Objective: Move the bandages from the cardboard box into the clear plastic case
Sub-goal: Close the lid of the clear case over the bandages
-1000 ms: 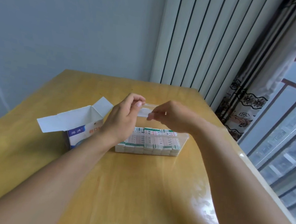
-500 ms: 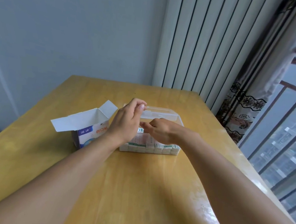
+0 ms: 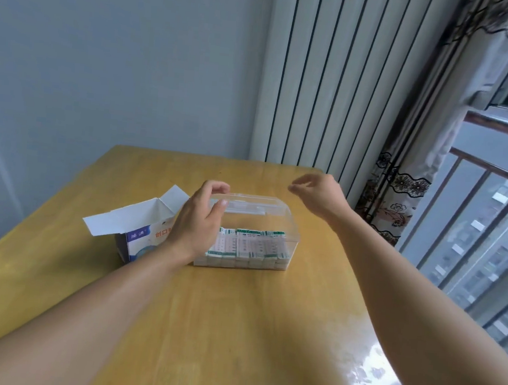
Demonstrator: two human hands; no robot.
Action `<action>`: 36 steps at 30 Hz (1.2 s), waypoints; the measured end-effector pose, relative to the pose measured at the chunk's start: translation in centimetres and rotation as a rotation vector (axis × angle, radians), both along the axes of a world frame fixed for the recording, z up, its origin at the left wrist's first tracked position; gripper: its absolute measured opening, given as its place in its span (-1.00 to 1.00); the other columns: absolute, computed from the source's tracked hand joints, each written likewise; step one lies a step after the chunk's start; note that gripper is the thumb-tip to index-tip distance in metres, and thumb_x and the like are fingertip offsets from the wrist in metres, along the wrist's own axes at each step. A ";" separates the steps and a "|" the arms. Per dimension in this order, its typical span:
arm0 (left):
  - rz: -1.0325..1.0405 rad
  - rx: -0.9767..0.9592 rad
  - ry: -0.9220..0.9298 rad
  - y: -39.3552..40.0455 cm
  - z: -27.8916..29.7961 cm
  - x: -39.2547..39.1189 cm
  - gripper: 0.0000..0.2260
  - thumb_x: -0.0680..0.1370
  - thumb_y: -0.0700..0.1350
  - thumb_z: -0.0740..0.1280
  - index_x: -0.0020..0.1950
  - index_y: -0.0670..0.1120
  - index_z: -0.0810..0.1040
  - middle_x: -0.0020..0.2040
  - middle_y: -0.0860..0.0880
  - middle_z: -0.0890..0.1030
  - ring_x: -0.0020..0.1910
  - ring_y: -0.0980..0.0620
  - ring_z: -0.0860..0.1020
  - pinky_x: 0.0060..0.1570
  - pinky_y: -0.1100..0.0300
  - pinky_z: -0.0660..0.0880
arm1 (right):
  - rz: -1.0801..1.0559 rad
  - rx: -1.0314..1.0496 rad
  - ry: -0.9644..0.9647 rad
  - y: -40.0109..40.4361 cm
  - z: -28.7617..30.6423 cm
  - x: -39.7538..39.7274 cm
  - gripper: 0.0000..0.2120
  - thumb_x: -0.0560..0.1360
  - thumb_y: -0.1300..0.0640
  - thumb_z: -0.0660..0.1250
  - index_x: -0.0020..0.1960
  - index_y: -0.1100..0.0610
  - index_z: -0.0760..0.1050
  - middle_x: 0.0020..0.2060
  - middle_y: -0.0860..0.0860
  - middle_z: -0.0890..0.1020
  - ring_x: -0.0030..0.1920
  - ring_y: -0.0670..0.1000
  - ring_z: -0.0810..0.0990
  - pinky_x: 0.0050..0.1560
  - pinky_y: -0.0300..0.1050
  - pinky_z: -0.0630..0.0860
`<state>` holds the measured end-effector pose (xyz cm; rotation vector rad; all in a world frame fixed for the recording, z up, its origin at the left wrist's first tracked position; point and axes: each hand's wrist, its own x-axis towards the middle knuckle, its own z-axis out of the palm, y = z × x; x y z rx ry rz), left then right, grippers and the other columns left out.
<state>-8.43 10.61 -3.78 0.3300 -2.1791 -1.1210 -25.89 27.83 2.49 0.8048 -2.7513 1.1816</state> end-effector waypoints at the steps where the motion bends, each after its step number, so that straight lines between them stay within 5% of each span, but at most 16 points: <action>1: 0.008 0.014 -0.029 0.2 -0.2 0.4 -0.75 0.69 -0.13 0.21 0.37 -0.02 0.43 0.38 0.07 0.49 0.41 0.14 0.38 0.43 0.17 0.28 | -0.009 -0.008 -0.114 0.3 -0.7 -0.4 -0.69 0.58 -0.03 0.38 0.23 0.13 0.62 0.05 0.03 0.68 -0.10 -0.05 0.62 -0.16 -0.21 0.55; 6: 0.000 0.103 -0.139 1.7 -0.3 1.3 -0.55 0.71 -0.16 0.18 0.59 0.01 0.20 0.65 -0.03 0.08 0.63 0.11 -0.08 0.44 0.30 -0.10 | 0.065 -0.046 -0.515 0.9 -4.0 0.5 -0.61 0.63 0.06 0.33 0.41 0.18 0.48 0.02 0.01 0.65 -0.07 0.01 0.63 -0.21 -0.17 0.57; 12: 0.024 0.129 -0.143 1.7 -0.9 1.1 -0.49 0.67 -0.26 0.18 0.59 0.04 0.17 0.63 0.05 0.09 0.63 0.07 0.01 0.58 0.11 -0.01 | 0.065 -0.079 -0.380 1.7 -3.7 1.3 -0.67 0.63 0.21 0.31 0.38 0.22 0.52 0.12 0.09 0.65 -0.04 0.01 0.63 -0.25 -0.23 0.58; 16: 0.044 0.142 -0.155 2.5 -0.9 1.3 -0.36 0.67 -0.28 0.17 0.66 0.05 -0.05 0.67 0.06 -0.02 0.63 0.05 0.01 0.58 0.11 0.02 | 0.075 -0.125 -0.325 3.2 -3.5 1.7 -0.66 0.63 0.19 0.31 0.39 0.20 0.51 0.13 0.06 0.65 -0.03 -0.03 0.64 -0.17 -0.19 0.64; 18: 0.061 0.206 -0.176 2.4 -0.9 1.0 -0.30 0.69 -0.24 0.18 0.66 0.07 -0.17 0.67 0.07 -0.07 0.63 0.03 0.03 0.50 0.18 0.05 | 0.072 -0.135 -0.314 3.8 -3.5 1.7 -0.65 0.63 0.19 0.31 0.41 0.19 0.50 0.18 0.07 0.65 -0.02 -0.03 0.63 -0.19 -0.23 0.64; 21: 0.045 0.417 -0.169 2.5 -0.8 0.3 -0.27 0.69 -0.12 0.23 0.66 0.08 -0.23 0.68 0.05 -0.01 0.62 -0.04 0.11 0.55 0.02 0.14 | 0.064 -0.135 -0.266 4.9 -3.5 1.6 -0.65 0.64 0.17 0.30 0.41 0.19 0.50 0.22 0.06 0.65 0.02 -0.02 0.65 -0.16 -0.21 0.63; 27: -0.069 0.800 -0.065 1.9 -1.7 -1.1 -0.52 0.68 0.12 0.22 0.57 -0.01 0.30 0.50 0.04 0.43 0.45 0.05 0.39 0.46 0.03 0.31 | 0.057 -0.105 -0.152 5.7 -3.4 1.9 -0.66 0.65 0.14 0.24 0.40 0.16 0.51 0.23 0.05 0.65 0.08 0.02 0.67 0.04 -0.03 0.67; 32: -0.002 0.828 -0.011 2.1 -2.1 -1.6 -0.64 0.72 -0.02 0.17 0.51 -0.05 0.36 0.39 -0.05 0.54 0.37 -0.07 0.50 0.37 -0.11 0.46 | -0.026 -0.019 -0.020 5.6 -3.9 2.5 -0.60 0.63 0.01 0.32 0.43 0.11 0.49 0.28 0.01 0.62 0.19 0.01 0.62 0.14 -0.09 0.57; 34: 0.020 0.849 0.020 2.4 -1.8 -1.9 -0.64 0.72 -0.07 0.18 0.53 -0.03 0.33 0.39 -0.03 0.51 0.36 -0.04 0.49 0.33 -0.07 0.48 | -0.106 -0.003 0.232 5.5 -3.8 3.2 -0.62 0.59 0.00 0.38 0.38 0.04 0.53 0.26 -0.02 0.60 0.25 0.02 0.55 0.21 -0.06 0.52; 36: 0.051 0.848 0.042 2.5 -2.0 -2.2 -0.63 0.72 -0.07 0.19 0.54 0.01 0.30 0.42 -0.05 0.49 0.39 -0.06 0.47 0.36 -0.10 0.46 | -0.062 0.023 0.486 4.9 -3.3 4.0 -0.77 0.60 0.02 0.37 0.24 -0.01 0.62 0.08 -0.06 0.64 0.09 -0.02 0.59 0.04 -0.15 0.52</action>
